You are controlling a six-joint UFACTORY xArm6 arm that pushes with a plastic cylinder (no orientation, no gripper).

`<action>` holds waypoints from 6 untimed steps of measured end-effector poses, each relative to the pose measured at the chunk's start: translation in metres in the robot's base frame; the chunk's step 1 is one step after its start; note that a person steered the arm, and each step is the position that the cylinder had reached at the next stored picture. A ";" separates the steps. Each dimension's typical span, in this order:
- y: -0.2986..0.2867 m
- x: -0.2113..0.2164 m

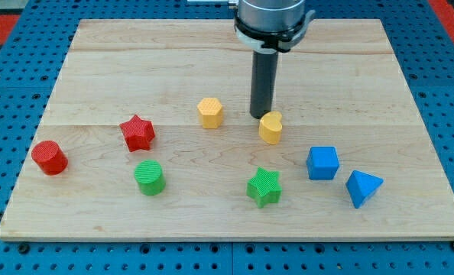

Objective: Place the yellow hexagon to the left of the yellow heart

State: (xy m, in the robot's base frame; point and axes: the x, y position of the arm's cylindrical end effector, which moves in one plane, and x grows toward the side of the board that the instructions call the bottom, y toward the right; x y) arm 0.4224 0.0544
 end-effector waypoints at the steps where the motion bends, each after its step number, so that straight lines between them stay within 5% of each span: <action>1: 0.006 -0.023; 2: -0.044 -0.080; 4: -0.080 -0.014; 6: -0.102 -0.013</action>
